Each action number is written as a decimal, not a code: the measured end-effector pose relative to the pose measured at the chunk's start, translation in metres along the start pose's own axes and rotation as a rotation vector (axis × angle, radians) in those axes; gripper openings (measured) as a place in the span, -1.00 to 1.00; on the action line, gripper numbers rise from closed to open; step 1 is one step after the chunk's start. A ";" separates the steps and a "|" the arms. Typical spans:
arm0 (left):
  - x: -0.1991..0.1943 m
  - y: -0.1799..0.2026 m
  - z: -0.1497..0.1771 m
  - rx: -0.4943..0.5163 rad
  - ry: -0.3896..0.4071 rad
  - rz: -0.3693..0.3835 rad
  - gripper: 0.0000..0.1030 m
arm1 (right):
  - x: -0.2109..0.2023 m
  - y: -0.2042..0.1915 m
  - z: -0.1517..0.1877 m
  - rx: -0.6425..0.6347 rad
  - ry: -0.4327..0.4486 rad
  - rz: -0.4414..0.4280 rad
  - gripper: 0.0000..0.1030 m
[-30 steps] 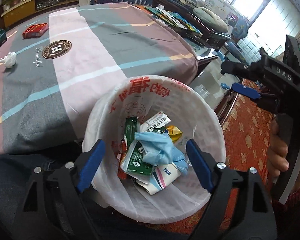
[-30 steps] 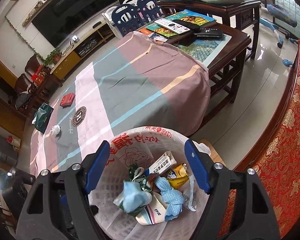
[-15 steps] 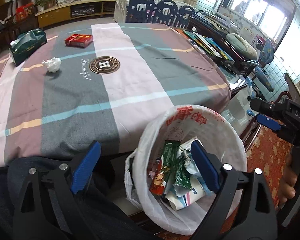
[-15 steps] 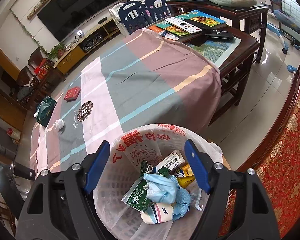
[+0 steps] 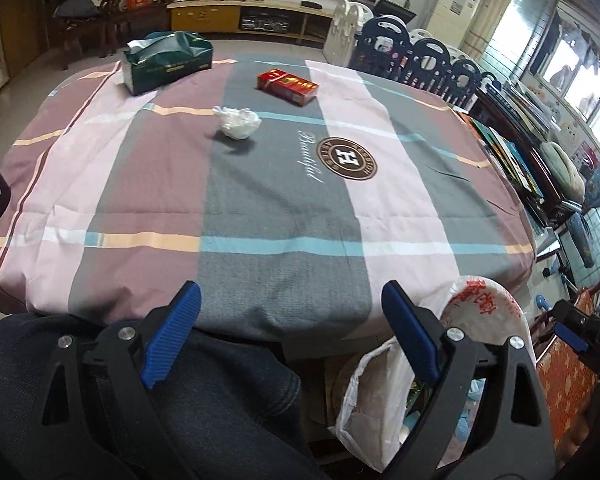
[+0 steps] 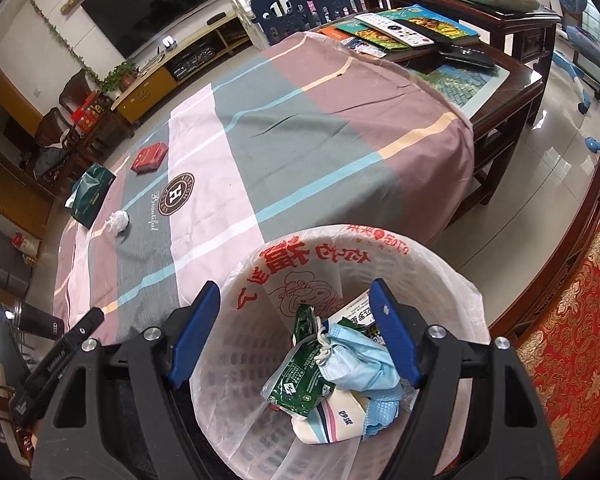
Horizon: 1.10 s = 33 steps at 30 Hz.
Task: Collect trash
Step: 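Move both open tools back to the table and grasp the white tissue with the left tool, then grasp the red cigarette box with the right tool while the left tool holds the tissue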
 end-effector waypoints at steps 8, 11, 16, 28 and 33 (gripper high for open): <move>0.017 -0.059 -0.036 -0.077 0.057 -0.115 0.77 | 0.031 -0.030 0.010 -0.039 -0.030 -0.028 0.47; 0.031 -0.102 -0.057 -0.210 0.074 -0.183 0.77 | 0.040 -0.045 0.006 -0.057 -0.020 -0.046 0.47; 0.073 -0.130 -0.092 -0.303 0.053 -0.212 0.77 | 0.059 -0.066 -0.002 -0.095 -0.017 -0.055 0.47; 0.204 -0.051 -0.109 0.030 -0.090 -0.127 -0.19 | 0.100 -0.078 -0.029 -0.069 -0.033 -0.036 0.47; 0.174 -0.070 -0.124 -0.046 0.010 -0.117 -0.49 | 0.130 -0.113 -0.053 -0.098 -0.039 -0.088 0.47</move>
Point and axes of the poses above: each gripper's, at about its wrist camera, not at the fingertips, and x roughly the way its jaws point, y to its right, z to its underside, the point moved 9 cm from there along x, roughly the way its jaws point, and after that the axes turned 12 degrees about y, right-handed, at the moved point
